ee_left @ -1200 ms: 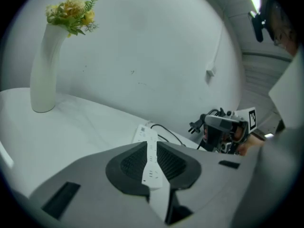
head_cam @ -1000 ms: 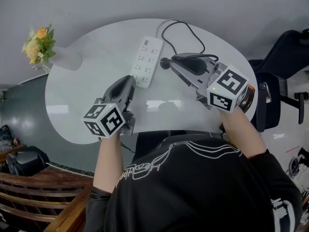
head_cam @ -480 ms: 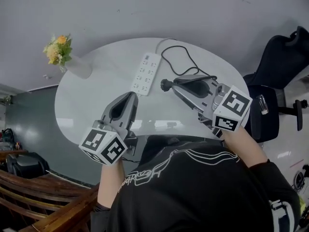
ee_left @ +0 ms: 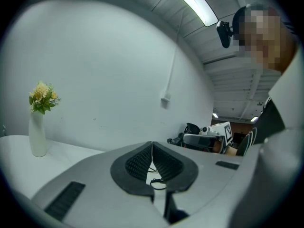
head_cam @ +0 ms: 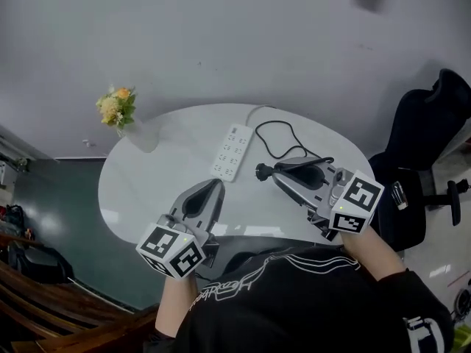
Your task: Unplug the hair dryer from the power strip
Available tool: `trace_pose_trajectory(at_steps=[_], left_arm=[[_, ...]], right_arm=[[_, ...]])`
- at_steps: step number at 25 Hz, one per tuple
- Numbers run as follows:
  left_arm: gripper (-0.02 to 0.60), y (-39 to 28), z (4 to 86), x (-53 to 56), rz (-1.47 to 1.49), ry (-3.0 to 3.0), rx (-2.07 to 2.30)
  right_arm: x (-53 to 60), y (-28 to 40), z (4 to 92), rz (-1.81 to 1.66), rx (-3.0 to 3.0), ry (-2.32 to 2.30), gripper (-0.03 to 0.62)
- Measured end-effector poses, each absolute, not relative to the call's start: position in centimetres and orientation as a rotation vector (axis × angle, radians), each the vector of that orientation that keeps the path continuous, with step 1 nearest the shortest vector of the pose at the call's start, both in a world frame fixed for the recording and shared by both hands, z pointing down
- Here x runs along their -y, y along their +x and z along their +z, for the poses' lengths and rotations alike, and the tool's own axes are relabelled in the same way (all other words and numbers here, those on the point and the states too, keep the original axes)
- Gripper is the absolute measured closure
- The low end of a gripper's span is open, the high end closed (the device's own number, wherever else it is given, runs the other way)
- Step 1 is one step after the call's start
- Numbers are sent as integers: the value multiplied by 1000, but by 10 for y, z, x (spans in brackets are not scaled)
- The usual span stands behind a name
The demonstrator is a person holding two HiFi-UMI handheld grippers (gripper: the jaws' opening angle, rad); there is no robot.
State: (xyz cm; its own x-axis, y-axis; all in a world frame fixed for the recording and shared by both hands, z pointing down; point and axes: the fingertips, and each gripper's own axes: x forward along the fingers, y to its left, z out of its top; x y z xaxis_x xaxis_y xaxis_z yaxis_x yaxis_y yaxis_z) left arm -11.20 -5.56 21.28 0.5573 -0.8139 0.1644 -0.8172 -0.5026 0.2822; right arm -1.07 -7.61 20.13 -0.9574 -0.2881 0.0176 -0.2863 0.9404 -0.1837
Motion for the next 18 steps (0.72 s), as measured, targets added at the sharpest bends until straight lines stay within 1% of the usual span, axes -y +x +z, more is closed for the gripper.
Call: trace_pose_trajectory(at_steps=[5,18], left_arm=[[575,-112,209,53,0,2471,1354],[575,-104,200,56,48,2510,1349]], right_arm=[[78,-8,206,-362,-3068,-470,568],[79,-12,207,-355,-3086,-453,568]])
